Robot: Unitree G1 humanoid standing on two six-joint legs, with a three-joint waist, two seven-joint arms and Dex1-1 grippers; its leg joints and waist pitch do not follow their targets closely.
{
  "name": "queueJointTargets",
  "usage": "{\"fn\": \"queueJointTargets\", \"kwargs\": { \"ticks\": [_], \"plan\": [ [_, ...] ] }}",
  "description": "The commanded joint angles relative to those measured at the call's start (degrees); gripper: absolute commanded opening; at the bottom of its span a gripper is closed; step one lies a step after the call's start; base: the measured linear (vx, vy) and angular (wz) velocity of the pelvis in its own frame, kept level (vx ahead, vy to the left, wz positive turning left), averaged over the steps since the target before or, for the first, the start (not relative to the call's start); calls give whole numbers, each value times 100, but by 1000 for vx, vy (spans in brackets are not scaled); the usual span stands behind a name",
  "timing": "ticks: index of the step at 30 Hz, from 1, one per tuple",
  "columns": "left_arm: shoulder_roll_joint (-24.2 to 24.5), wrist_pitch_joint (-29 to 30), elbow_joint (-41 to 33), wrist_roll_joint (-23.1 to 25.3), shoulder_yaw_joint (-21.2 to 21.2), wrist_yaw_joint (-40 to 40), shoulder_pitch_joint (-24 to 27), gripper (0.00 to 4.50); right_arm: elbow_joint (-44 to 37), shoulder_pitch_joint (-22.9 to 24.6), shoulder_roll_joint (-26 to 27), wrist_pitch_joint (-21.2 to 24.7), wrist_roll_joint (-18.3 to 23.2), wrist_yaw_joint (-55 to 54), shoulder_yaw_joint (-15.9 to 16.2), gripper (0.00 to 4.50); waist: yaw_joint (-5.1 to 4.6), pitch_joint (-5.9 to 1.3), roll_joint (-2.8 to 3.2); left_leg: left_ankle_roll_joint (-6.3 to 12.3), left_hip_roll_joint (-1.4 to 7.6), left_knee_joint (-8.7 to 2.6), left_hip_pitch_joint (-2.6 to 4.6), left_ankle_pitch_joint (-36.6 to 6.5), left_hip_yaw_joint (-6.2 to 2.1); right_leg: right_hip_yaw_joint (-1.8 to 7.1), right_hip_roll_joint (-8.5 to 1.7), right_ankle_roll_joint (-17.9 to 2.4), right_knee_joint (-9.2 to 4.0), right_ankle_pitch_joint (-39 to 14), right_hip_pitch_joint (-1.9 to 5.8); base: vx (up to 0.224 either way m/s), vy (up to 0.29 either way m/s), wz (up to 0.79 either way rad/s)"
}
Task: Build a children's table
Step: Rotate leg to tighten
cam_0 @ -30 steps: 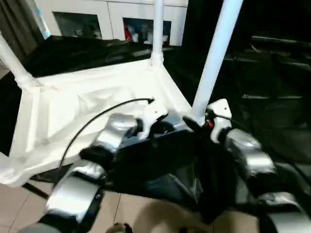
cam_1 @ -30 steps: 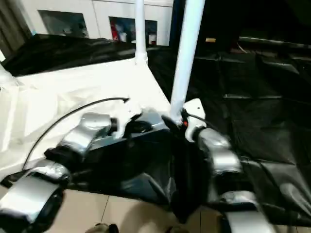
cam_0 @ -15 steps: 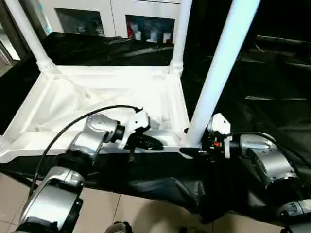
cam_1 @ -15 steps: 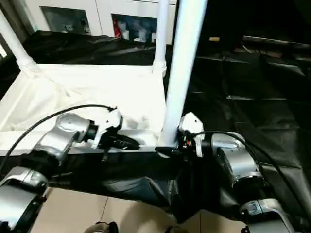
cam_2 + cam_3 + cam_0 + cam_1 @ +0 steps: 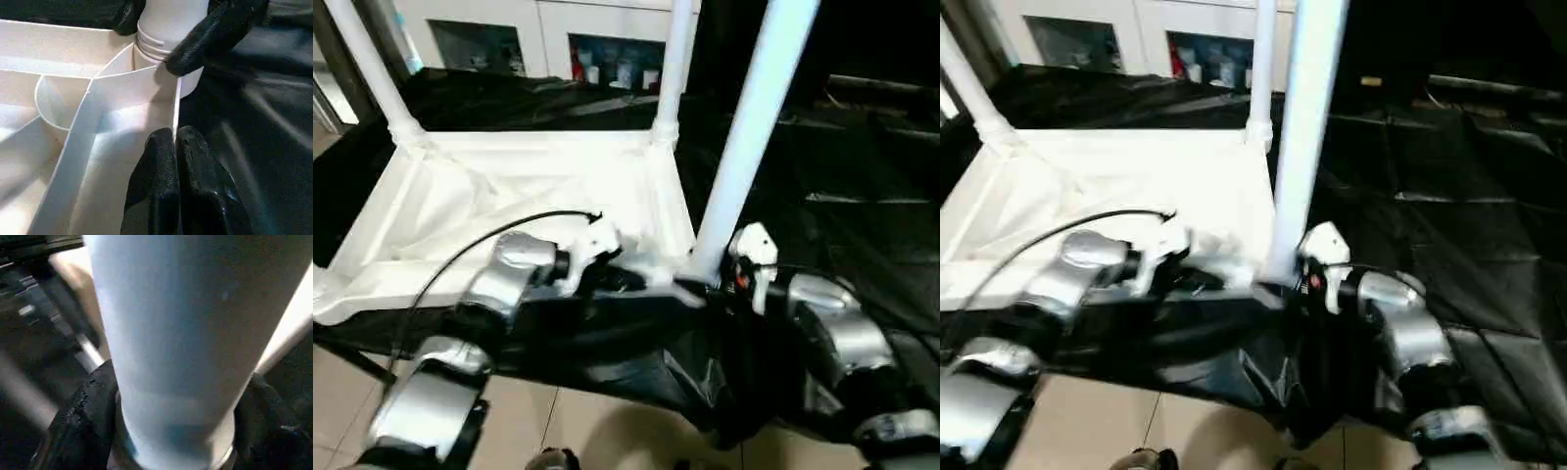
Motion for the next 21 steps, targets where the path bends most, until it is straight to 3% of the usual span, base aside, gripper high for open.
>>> {"fn": "queueJointTargets", "kwargs": {
  "ticks": [1,4,7,11,12,13,16,19,21],
  "plan": [
    [-462,207,147,48,117,1100,-150,0,417,156,532,230,-306,-987,192,272,-33,-276,-56,-50,294,-470,174,-1951,-222,219,-355,-1109,-522,-2223,96,0,0,0],
    [-714,305,218,83,122,1530,-196,0,641,72,859,397,-365,-1835,18,272,-76,-264,-55,-149,282,-496,199,-2233,-249,207,-349,-970,-568,-2507,69,0,0,0],
    [-1077,269,296,140,23,1740,-212,0,934,-145,1291,450,-354,-2586,-147,272,-118,-276,-13,-167,272,-521,201,-2300,-249,206,-340,-908,-605,-2445,63,0,0,0],
    [-1126,245,304,183,-32,1593,-218,0,835,-212,1282,12,-538,-2116,134,272,-135,-288,-6,-129,272,-528,190,-2322,-258,208,-338,-901,-609,-2220,80,0,0,0],
    [-1110,247,300,185,-26,1573,-218,0,816,-211,1264,-36,-544,-2047,148,307,-129,-301,-13,-92,270,-523,185,-2245,-249,212,-330,-938,-591,-2041,92,0,0,0],
    [-1054,222,285,183,-45,1464,-204,0,782,-211,1225,-45,-469,-1868,142,342,-121,-311,2,-44,269,-514,186,-2179,-240,216,-330,-998,-579,-1868,98,0,0,0],
    [-893,165,238,151,-90,1116,-161,0,657,-212,1053,-51,-274,-1303,142,344,-117,-334,-9,125,265,-487,147,-1877,-221,210,-334,-1143,-527,-1420,153,0,0,0],
    [-738,112,171,106,-113,747,-115,0,524,-197,820,-47,-195,-697,226,390,-97,-350,-26,298,261,-450,135,-1670,-207,202,-339,-1240,-507,-1264,186,0,0,0],
    [-446,44,-12,-5,-169,21,-14,0,271,-124,351,-17,-73,369,425,390,-84,-369,-42,465,263,-415,93,-1330,-197,186,-335,-1361,-447,-842,234,0,0,0]
  ]
}}
